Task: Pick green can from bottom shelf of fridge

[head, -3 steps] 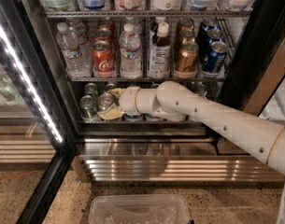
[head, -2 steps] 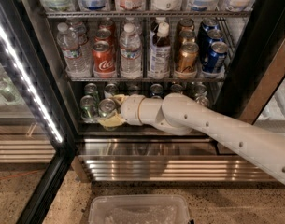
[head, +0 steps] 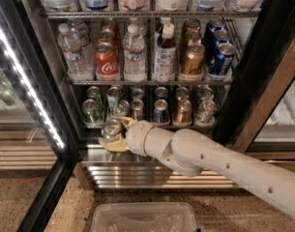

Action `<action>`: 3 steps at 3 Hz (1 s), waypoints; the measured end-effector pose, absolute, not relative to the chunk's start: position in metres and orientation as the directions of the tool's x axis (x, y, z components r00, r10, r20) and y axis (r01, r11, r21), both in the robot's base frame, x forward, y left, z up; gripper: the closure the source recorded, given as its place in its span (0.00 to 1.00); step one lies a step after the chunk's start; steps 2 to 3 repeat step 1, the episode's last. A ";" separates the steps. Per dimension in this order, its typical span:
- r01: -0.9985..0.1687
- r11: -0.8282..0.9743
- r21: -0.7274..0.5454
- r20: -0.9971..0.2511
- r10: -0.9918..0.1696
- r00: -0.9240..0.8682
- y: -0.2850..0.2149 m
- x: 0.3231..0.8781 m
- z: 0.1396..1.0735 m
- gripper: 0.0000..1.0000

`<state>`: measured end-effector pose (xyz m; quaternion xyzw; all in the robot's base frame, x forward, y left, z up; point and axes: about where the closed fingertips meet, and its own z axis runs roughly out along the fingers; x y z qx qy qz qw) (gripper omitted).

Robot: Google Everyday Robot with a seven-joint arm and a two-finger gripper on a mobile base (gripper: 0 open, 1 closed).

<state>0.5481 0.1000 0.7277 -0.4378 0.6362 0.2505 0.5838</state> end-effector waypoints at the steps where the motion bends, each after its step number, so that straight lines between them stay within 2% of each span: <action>1: -0.850 0.491 -0.192 -0.962 -0.264 0.065 0.100 0.548 0.728 1.00; 3: -0.850 0.491 -0.192 -0.962 -0.264 0.065 0.100 0.548 0.728 1.00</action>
Offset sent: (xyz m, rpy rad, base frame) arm 0.0000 0.0000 0.0000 0.0000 0.0000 0.0000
